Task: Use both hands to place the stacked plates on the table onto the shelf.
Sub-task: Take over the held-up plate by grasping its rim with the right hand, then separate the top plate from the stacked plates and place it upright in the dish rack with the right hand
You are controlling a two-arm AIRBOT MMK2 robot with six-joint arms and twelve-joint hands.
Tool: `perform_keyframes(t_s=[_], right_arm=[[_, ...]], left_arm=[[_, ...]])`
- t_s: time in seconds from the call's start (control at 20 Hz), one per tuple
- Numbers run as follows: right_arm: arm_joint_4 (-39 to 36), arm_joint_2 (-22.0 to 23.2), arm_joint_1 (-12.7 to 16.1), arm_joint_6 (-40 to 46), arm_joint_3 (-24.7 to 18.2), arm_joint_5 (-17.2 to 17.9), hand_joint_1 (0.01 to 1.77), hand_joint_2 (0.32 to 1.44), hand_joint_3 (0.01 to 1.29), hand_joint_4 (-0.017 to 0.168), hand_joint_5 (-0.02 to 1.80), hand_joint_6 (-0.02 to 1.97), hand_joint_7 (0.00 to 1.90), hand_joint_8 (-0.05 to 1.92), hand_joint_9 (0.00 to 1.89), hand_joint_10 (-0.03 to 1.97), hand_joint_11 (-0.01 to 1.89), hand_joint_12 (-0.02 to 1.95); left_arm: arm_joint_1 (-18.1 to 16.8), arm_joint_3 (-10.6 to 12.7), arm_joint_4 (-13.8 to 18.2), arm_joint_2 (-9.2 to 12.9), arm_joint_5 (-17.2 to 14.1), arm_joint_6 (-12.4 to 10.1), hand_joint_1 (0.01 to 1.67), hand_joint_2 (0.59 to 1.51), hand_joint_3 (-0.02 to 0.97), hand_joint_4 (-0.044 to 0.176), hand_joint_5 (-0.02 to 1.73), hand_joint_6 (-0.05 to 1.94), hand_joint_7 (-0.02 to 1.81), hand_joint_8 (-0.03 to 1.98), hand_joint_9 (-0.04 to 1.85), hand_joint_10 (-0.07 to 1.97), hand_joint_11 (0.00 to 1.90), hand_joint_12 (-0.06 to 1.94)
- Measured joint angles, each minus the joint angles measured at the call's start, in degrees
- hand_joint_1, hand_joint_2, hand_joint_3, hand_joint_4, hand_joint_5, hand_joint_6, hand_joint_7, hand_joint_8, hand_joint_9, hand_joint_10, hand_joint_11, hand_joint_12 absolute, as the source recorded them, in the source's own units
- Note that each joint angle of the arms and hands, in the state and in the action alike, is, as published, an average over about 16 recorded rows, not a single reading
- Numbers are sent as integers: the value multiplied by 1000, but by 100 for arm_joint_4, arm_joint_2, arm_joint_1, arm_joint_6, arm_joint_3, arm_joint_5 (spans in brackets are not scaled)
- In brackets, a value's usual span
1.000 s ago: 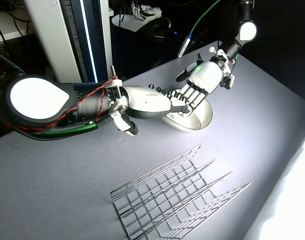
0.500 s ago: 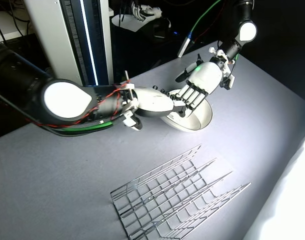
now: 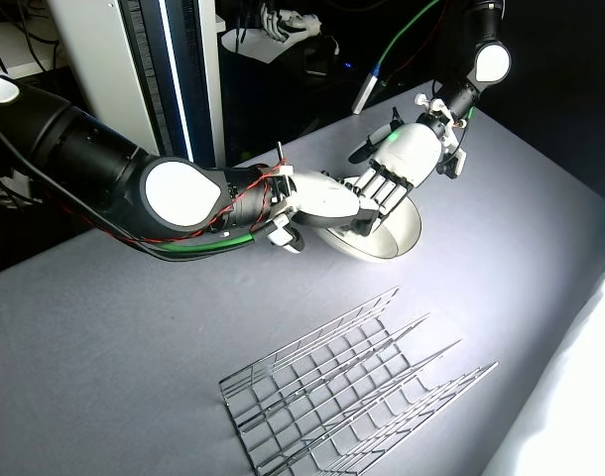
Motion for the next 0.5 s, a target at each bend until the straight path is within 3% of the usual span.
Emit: perform_keyframes(t_s=[0.5], right_arm=[[150,-63,20,-10,38,41,1283,970,15,-5,843,486,925,537,959,760,762,978]], left_arm=[[-162,44,19,52,-42,-154,17,1147,20,-6,-6,-22,-8,-14,14,20,15,-2]])
